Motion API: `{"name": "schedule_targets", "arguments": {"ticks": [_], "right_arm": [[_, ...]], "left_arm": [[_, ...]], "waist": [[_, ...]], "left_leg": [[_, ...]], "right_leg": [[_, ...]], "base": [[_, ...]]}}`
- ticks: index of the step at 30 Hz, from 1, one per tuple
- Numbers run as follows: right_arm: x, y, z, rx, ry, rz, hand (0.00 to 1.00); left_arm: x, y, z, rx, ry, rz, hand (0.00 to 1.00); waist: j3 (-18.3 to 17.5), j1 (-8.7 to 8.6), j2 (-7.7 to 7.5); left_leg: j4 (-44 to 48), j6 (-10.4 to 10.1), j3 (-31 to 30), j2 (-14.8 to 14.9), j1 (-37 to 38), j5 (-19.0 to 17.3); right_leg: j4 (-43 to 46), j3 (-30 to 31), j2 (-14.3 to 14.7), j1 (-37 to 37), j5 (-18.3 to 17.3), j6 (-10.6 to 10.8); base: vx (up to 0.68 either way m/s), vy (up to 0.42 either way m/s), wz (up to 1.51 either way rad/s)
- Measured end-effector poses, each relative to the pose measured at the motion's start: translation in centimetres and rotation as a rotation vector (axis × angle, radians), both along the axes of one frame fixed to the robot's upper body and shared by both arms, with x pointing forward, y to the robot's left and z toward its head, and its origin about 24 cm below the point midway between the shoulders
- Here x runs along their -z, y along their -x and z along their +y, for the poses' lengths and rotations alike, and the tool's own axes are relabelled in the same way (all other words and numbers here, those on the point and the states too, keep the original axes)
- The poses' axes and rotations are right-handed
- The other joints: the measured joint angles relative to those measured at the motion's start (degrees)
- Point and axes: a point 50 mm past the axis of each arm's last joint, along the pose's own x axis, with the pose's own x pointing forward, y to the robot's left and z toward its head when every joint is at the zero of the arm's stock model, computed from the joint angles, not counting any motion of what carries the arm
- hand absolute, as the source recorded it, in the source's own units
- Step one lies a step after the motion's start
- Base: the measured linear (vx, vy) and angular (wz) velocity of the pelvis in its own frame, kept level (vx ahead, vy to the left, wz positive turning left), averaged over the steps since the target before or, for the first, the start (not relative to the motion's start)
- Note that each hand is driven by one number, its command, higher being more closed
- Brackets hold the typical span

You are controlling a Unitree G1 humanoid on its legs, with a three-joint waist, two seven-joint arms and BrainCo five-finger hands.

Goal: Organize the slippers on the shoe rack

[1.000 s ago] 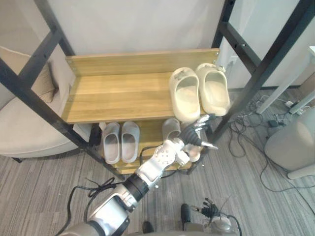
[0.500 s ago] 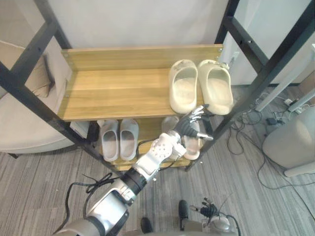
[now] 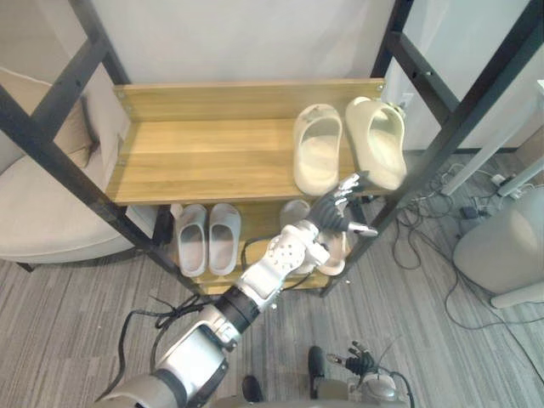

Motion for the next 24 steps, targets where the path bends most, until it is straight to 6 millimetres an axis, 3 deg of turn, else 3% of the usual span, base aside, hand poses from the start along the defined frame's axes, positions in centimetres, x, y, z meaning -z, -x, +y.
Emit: {"name": "schedule_targets", "arguments": {"ticks": [6,12,24], "right_arm": [[-0.2,-0.8,0.4,-0.003,-0.008,-0.018,0.0],[-0.2,-0.9,0.5,-0.003,-0.007,-0.021,0.0],[-0.3,-1.5,1.2,-0.042,-0.012,-0.026,0.0]], "left_arm": [[1.5,0.3,0.4,-0.015,0.0,0.054,0.0],[5.4,0.6,2.1,-0.076,-0.042,0.196,0.0],[7.2,1.3,3.5,-0.114,-0.063,0.247,0.0]], "waist": [[0.0,0.01,-0.02],[0.0,0.07,-0.06],[0.1,0.07,-0.21]], "left_leg": [[-0.2,-0.3,0.0,0.3,1.5,-0.2],[-1.0,-0.6,0.4,0.7,1.9,-0.1],[-1.4,-1.0,-0.6,1.0,2.3,-0.1]], "right_leg": [[-1.4,-0.3,0.3,2.2,0.2,-0.2],[-2.9,-0.3,0.9,2.8,0.7,-0.7],[-3.9,-1.4,1.3,3.9,0.7,-0.7]], "base": [[0.0,0.0,0.0],[0.0,-0.005,-0.01],[0.01,-0.024,0.03]]}}
